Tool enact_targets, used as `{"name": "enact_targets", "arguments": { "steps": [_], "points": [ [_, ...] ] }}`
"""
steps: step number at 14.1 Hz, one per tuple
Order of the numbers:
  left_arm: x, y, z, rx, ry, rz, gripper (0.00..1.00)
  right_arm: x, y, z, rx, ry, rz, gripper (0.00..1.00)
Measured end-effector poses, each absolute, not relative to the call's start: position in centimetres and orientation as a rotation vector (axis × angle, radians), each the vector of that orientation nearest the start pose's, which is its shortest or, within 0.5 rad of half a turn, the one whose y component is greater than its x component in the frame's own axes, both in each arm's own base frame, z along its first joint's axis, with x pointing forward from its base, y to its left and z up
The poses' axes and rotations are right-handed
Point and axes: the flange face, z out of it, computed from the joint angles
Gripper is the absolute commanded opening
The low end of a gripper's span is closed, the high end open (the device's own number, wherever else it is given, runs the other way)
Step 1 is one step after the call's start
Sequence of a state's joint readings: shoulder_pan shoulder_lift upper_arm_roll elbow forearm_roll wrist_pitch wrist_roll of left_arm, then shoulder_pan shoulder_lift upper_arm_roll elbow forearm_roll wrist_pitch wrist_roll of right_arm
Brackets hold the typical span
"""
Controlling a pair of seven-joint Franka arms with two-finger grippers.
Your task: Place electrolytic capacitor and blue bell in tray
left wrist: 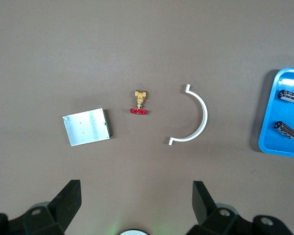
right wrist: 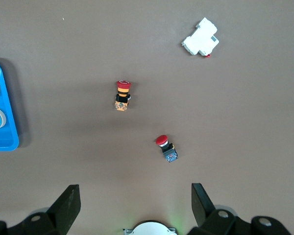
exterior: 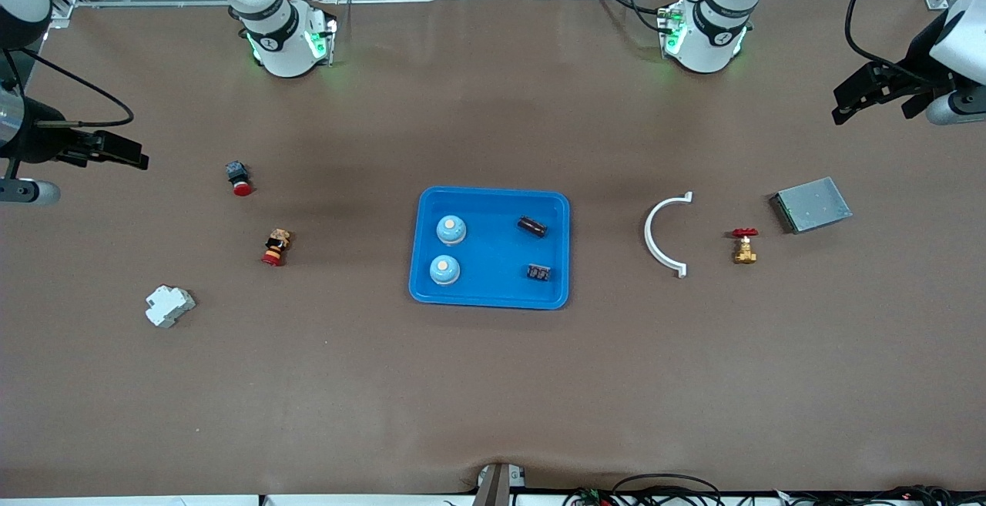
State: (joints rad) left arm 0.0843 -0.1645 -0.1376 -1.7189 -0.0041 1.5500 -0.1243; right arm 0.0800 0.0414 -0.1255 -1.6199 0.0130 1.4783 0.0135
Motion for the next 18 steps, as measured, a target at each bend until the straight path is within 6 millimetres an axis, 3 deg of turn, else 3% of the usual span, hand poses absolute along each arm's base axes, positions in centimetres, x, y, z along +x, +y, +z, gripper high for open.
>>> {"name": "enact_targets", "arguments": {
  "steps": [10,18],
  "points": [
    [50.6,-3.6,63.3,-3.122,-0.104,0.024,1.0,55.2,-3.4,57.7,-3.12,0.126,0.259,1.0],
    [50.5,-4.1,64.6,-3.124,-0.09,-0.017,1.0,55.1,-4.4,58.0,-3.118,0.088,0.235,1.0]
  ]
}}
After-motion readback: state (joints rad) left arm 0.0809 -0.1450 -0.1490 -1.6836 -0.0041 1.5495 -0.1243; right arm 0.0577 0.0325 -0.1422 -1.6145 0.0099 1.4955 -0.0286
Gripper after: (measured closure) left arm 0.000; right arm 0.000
